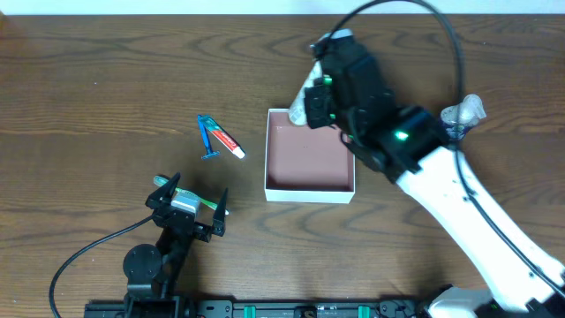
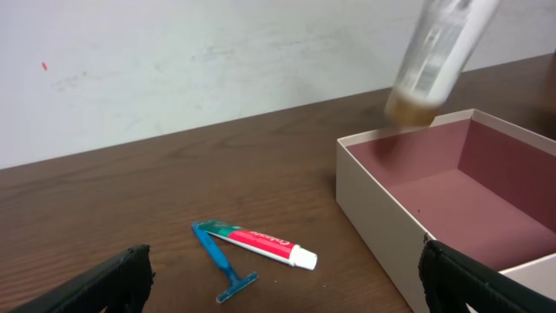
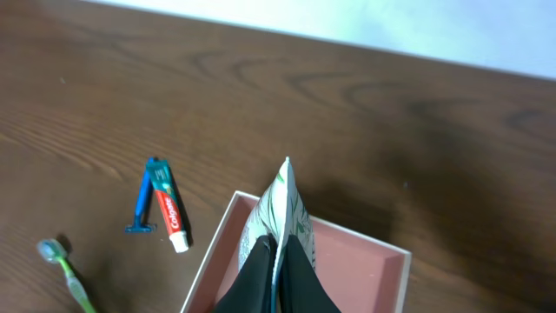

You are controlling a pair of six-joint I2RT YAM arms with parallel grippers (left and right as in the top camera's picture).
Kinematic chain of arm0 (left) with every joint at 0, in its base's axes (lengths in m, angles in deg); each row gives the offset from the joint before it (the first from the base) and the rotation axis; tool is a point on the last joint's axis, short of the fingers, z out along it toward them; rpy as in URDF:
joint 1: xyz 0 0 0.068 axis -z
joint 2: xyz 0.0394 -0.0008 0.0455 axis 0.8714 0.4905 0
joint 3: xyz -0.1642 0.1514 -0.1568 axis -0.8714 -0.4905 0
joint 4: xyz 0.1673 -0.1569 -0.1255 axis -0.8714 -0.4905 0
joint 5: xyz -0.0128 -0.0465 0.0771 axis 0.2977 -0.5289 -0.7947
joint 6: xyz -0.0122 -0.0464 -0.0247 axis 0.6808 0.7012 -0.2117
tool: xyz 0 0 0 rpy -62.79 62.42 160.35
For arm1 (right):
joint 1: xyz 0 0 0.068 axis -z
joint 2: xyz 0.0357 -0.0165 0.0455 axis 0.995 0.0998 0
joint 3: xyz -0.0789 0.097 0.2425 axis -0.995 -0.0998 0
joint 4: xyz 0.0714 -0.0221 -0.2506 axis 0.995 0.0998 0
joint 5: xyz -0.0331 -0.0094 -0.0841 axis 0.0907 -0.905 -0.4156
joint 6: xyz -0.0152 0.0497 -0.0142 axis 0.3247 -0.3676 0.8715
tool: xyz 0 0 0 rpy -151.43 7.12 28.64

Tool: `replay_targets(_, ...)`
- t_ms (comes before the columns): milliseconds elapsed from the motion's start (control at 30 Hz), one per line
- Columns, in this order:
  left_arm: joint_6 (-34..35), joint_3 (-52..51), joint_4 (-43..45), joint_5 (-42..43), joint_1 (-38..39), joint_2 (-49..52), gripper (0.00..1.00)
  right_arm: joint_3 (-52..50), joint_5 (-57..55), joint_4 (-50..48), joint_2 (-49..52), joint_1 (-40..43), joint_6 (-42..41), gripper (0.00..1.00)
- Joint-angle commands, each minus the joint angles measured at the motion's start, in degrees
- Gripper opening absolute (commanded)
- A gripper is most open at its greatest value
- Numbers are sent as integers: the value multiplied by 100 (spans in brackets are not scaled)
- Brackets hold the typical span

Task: Pack container
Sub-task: 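Carry the Pantene tube over the box and stand it upright inside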

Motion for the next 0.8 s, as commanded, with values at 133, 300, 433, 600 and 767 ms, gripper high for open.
replay_targets(133,-76,-120,-186,61,-35,-9,98,70,-179,-214,498,-79,-275,1)
replay_targets(300,-76,-120,-186,61,-35,-9,98,70,-37,-442,883,-81,-358,1)
replay_targets(433,-76,-120,-186,61,-35,-9,98,70,122,-664,1145,-83,-363,1)
replay_targets(600,-76,-120,-186,61,-35,-9,98,70,188,-708,1401,-85,-448,1)
replay_targets(767,-76,-120,-186,61,-35,-9,98,70,212,-767,1552,-142,-450,1)
